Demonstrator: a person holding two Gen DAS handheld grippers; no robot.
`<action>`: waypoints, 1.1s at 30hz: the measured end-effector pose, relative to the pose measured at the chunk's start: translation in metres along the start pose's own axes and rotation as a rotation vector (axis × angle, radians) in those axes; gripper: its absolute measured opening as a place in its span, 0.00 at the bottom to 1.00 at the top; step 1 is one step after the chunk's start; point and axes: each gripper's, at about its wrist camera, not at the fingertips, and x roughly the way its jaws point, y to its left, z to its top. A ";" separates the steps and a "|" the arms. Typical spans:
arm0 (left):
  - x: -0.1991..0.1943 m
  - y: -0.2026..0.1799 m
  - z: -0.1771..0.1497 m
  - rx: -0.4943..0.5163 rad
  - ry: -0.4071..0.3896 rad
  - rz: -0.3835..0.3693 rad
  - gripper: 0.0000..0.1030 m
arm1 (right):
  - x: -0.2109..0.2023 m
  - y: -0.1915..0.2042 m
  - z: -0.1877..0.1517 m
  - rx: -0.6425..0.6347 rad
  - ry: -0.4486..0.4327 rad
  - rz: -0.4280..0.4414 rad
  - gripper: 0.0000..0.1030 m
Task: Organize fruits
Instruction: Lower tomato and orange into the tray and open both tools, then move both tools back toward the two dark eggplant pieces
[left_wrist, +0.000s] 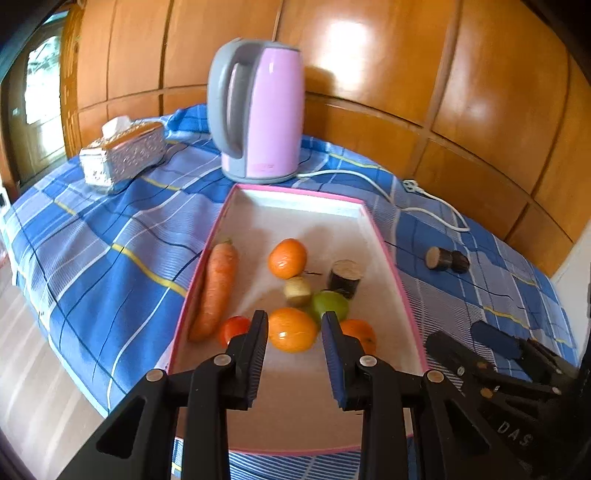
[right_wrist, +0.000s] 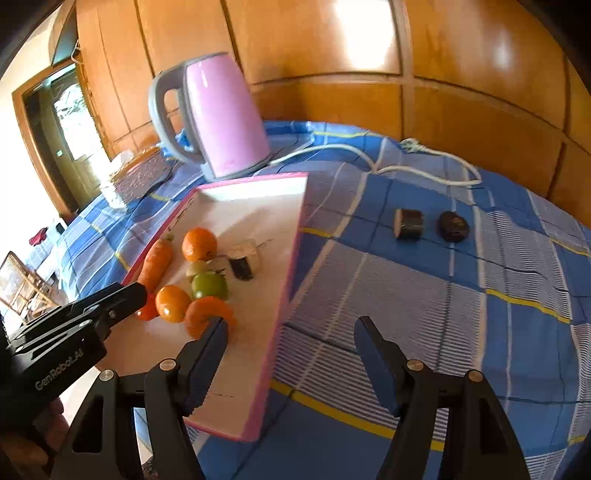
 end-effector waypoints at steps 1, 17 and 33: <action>-0.001 -0.003 0.000 0.009 -0.004 -0.001 0.30 | -0.003 -0.002 0.000 0.001 -0.015 -0.004 0.70; -0.007 -0.042 -0.006 0.130 0.001 -0.038 0.30 | -0.042 -0.046 0.004 0.088 -0.118 -0.035 0.60; 0.001 -0.069 -0.011 0.203 0.028 -0.059 0.30 | -0.030 -0.079 -0.015 0.199 -0.015 -0.047 0.60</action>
